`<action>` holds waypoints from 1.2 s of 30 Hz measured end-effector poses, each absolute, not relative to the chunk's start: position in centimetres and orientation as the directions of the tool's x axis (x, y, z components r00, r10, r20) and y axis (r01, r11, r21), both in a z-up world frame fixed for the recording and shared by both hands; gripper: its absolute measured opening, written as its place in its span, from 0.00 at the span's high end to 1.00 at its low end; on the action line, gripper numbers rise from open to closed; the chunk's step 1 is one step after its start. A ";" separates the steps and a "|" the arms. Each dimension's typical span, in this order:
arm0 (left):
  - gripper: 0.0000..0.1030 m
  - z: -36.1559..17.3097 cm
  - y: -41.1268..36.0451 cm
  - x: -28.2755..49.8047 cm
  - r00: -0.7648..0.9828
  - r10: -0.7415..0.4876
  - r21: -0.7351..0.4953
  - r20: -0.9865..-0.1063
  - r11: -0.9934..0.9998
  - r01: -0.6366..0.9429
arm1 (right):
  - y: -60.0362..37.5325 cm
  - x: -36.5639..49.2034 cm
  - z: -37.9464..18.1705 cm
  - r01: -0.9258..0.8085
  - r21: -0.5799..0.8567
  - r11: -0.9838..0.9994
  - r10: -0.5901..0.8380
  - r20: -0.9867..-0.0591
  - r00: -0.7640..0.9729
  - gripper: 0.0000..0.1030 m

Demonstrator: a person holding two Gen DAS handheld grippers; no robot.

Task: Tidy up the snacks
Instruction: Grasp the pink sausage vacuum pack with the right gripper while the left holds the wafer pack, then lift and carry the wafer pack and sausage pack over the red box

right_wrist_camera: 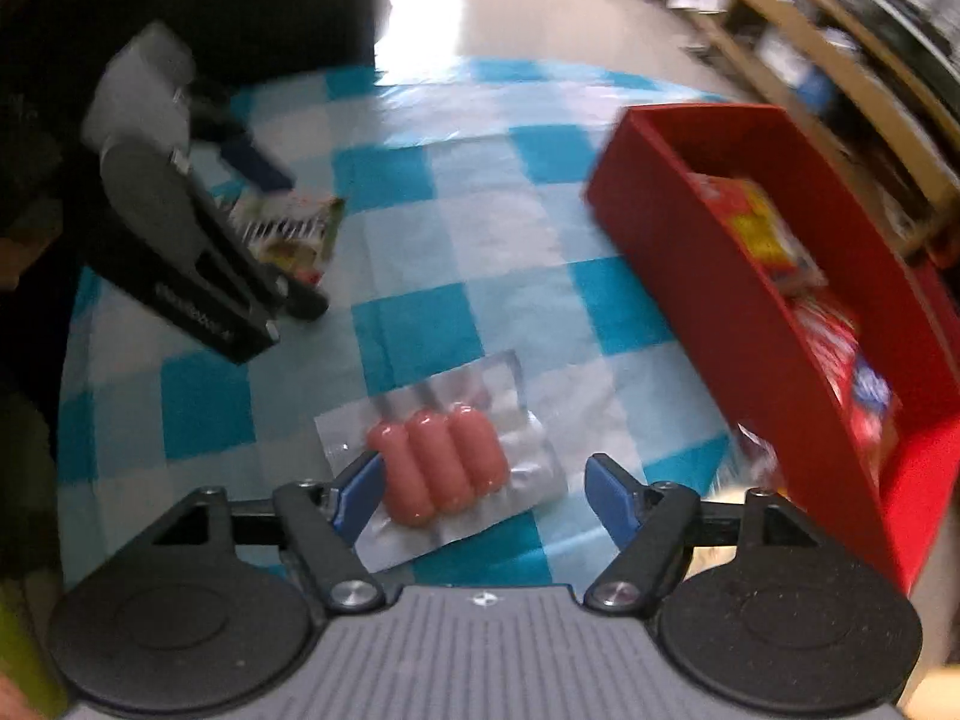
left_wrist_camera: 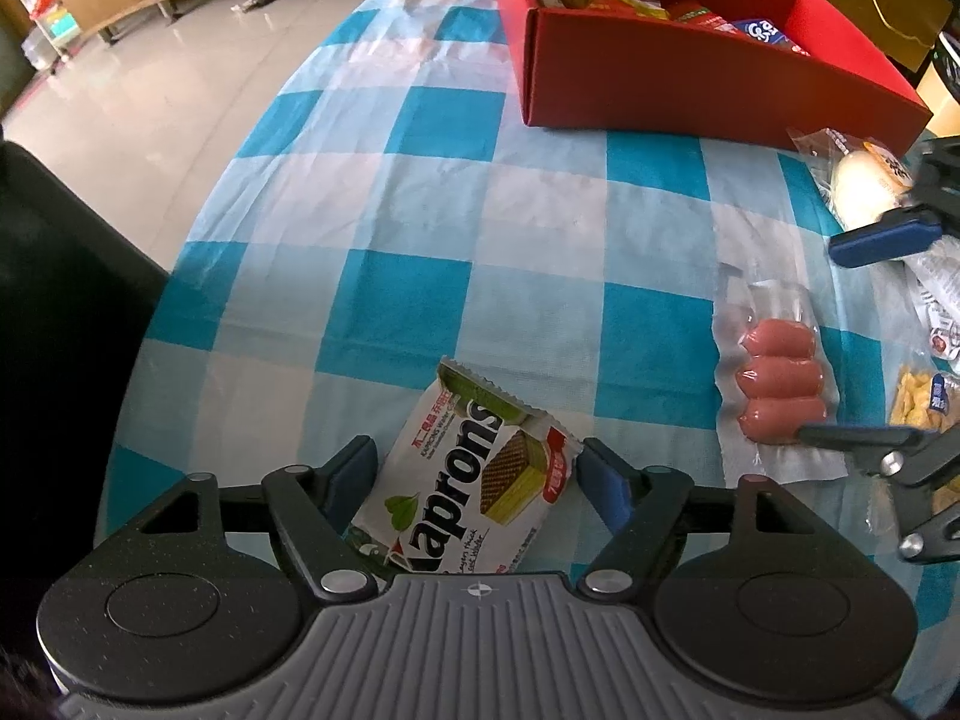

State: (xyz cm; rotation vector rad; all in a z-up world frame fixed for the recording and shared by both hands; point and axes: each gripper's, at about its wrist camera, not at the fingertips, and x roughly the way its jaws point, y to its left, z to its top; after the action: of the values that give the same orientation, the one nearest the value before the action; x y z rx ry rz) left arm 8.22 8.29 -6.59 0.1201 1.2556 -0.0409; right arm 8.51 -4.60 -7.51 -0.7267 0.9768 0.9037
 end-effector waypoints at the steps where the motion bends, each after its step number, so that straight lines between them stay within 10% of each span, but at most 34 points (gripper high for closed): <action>1: 0.22 -6.6 8.4 8.3 0.306 0.030 0.062 -0.951 0.994 0.095 | -4.2 8.8 -7.8 -0.901 -0.099 0.423 0.306 -0.920 0.245 0.29; 6: 0.23 -6.6 8.5 8.4 0.299 0.020 0.052 -0.954 0.994 0.100 | -2.7 10.2 -9.3 -0.929 -0.022 0.368 0.323 -0.934 0.151 0.25; 9: 0.22 -6.7 8.5 8.6 0.295 0.017 0.050 -0.955 0.993 0.103 | -2.0 10.2 -10.1 -0.934 0.026 0.355 0.330 -0.939 0.100 0.01; 18: 0.19 -6.8 8.4 8.8 0.295 0.018 0.050 -0.955 0.994 0.101 | -3.7 7.9 -10.3 -0.828 -0.006 0.560 0.358 -0.900 0.249 0.01; 36: 0.29 -5.9 9.5 9.0 0.313 0.033 0.051 -0.949 0.998 0.048 | -8.3 6.1 -6.6 -0.533 0.118 0.838 0.349 -0.868 0.355 0.33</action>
State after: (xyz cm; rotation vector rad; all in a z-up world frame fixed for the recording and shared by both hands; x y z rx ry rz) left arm 8.95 9.45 -5.88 0.0742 1.2528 -0.0098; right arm 6.09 -8.31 -6.62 -0.1968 1.0654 0.5744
